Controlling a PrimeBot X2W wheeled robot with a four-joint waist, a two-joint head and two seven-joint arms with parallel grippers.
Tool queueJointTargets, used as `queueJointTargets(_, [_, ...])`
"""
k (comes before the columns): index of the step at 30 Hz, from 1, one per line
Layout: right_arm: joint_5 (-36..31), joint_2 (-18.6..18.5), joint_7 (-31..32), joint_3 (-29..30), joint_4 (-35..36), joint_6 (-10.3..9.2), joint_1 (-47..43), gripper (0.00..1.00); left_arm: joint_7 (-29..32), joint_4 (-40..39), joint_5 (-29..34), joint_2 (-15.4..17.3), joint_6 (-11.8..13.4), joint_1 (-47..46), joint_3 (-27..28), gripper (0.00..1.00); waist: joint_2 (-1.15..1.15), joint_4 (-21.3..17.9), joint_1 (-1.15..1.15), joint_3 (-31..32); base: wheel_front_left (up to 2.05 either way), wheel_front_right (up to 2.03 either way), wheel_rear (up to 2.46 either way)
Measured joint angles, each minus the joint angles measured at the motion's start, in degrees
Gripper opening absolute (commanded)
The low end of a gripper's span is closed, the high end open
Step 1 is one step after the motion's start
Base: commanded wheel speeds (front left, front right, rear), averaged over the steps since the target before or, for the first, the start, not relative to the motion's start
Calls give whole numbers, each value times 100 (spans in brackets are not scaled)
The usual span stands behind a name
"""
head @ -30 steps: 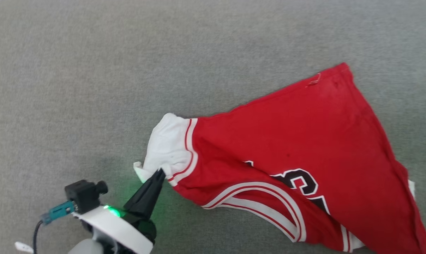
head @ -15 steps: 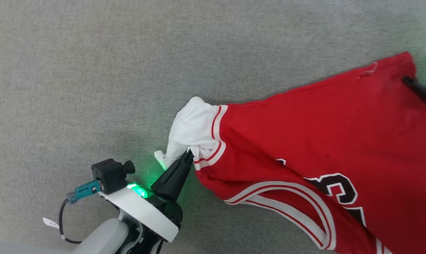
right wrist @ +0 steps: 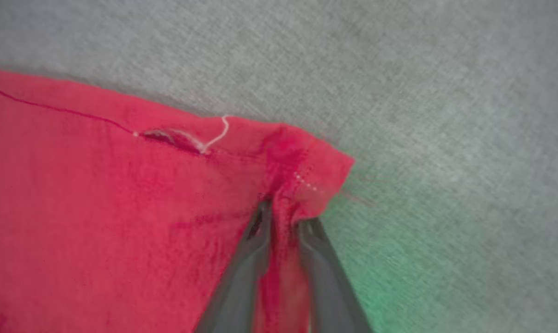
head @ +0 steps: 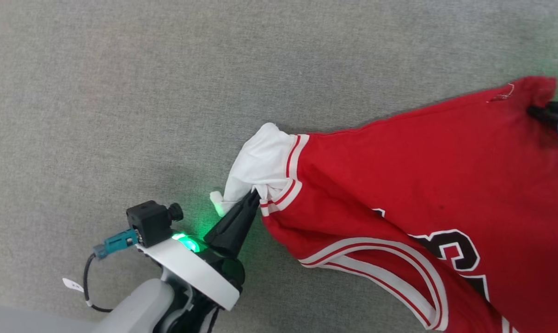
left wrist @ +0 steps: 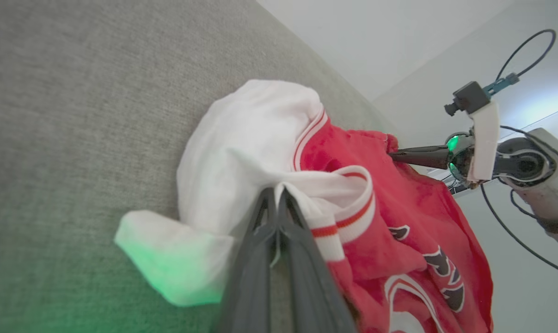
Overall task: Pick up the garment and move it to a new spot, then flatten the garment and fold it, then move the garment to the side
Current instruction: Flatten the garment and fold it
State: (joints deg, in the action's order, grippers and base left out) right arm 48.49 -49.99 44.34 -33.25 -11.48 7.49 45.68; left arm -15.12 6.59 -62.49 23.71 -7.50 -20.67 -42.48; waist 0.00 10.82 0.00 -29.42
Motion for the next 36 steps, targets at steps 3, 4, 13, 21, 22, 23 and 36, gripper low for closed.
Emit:
queueJointTargets(3, [53, 155, -280, -31, -207, 3, 73, 0, 1, 62, -4, 104, 0, -19, 70, 0, 0, -91, 0, 89, 0, 0, 0])
queueJointTargets(4, [79, 222, -391, -15, -300, 3, 82, 0, 1, 71, -15, 160, 0, -37, 90, 0, 0, -124, 0, 124, 0, 0, 0])
queueJointTargets(13, [156, 653, -1517, 689, -1149, 1, 644, 0, 2, 157, -232, 557, 0, -916, 133, 0, 0, -421, 0, 405, 0, 0, 0])
queueJointTargets(21, [224, 1230, -2362, 1795, -2285, 1, 1813, 0, 114, 717, -1012, 728, 0, -2854, 437, 0, 0, -764, 0, 310, 0, 0, 0])
queueJointTargets(22, [203, 1302, -2451, 1922, -2435, 1, 2013, 0, 159, 842, -1082, 726, -7, -3164, 503, 0, 0, -797, 0, 263, 0, 0, 0])
queueJointTargets(23, [199, 1374, -2543, 2073, -2592, 2, 2209, 0, 207, 975, -1194, 717, -5, -3472, 584, 0, 0, -830, 0, 214, 0, 0, 0])
queueJointTargets(36, [-576, 1975, -3891, 2847, -3943, 44, 4695, 0, 200, 2958, -1269, 297, -15, -7508, 1234, 0, 0, -1355, 0, -412, 0, 0, 0])
